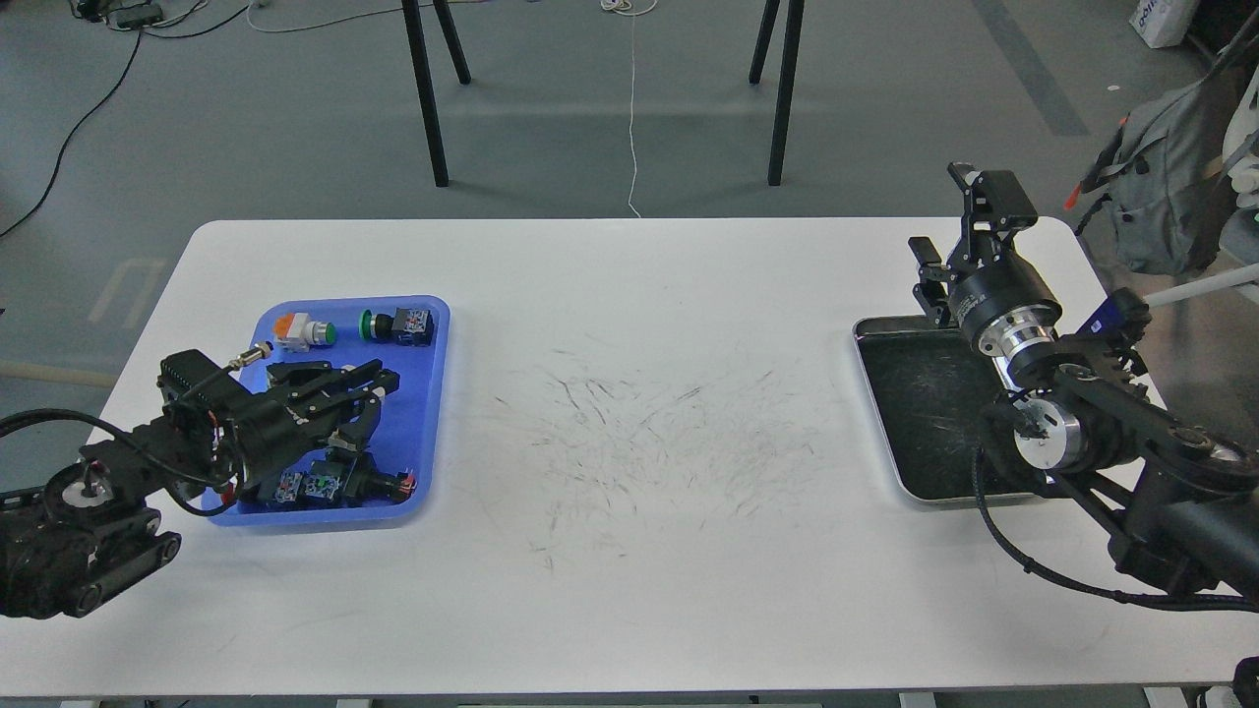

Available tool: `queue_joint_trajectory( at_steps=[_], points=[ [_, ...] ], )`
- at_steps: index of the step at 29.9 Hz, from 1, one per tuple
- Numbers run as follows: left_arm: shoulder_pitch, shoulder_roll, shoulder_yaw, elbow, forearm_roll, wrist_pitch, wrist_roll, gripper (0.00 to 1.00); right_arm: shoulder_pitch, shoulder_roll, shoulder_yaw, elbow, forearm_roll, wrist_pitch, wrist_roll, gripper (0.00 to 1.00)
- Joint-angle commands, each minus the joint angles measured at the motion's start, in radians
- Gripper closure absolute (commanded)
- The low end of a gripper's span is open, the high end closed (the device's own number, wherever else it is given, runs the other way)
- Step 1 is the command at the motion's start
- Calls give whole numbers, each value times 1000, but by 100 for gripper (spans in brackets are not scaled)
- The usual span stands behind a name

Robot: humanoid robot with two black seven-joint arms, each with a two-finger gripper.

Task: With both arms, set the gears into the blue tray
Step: 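Open the left hand to drop the gear among the parts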

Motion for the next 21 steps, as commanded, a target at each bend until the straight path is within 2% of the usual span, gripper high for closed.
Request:
queue_joint_trajectory(
  at_steps=[1, 14, 18, 21],
  points=[
    [-1, 0, -1, 7, -1, 0, 0, 76, 0, 1, 0, 0, -1, 0, 0, 3],
    [-1, -2, -1, 13, -14, 0, 0, 55, 0, 0, 0, 1, -3, 0, 0, 3],
    [-13, 0, -9, 3, -120, 0, 0, 50, 1, 0, 0, 6, -3, 0, -1, 3],
    [-21, 1, -12, -2, -269, 0, 0, 40, 9, -3, 0, 14, -3, -1, -1, 3]
  ],
)
